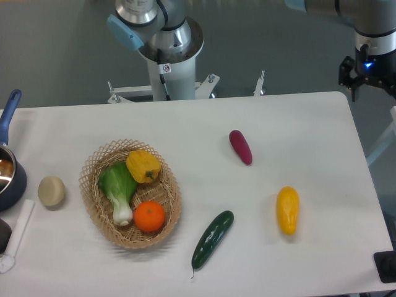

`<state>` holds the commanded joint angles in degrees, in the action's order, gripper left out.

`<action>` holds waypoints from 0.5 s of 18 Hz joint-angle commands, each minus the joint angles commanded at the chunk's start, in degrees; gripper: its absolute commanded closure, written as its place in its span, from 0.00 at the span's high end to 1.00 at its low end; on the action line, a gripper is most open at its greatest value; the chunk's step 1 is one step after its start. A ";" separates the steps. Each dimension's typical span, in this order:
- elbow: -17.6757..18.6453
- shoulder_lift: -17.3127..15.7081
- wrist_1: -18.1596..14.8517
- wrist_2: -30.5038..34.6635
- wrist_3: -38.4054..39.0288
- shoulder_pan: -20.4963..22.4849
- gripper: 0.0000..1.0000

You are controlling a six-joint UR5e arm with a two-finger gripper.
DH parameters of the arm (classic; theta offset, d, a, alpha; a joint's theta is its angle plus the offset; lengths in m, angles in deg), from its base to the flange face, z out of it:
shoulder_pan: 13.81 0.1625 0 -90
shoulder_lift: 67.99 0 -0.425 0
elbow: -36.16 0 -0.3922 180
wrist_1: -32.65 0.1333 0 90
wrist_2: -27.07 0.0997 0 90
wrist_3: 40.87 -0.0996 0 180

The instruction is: Pick up the mango from the table

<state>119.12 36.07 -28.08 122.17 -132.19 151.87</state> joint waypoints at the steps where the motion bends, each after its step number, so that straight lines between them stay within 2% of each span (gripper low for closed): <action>1: 0.00 0.00 0.09 0.00 0.09 -0.09 1.00; 9: 0.53 0.35 0.18 -0.09 0.79 -0.79 1.00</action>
<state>119.65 36.42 -27.90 122.08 -131.40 151.08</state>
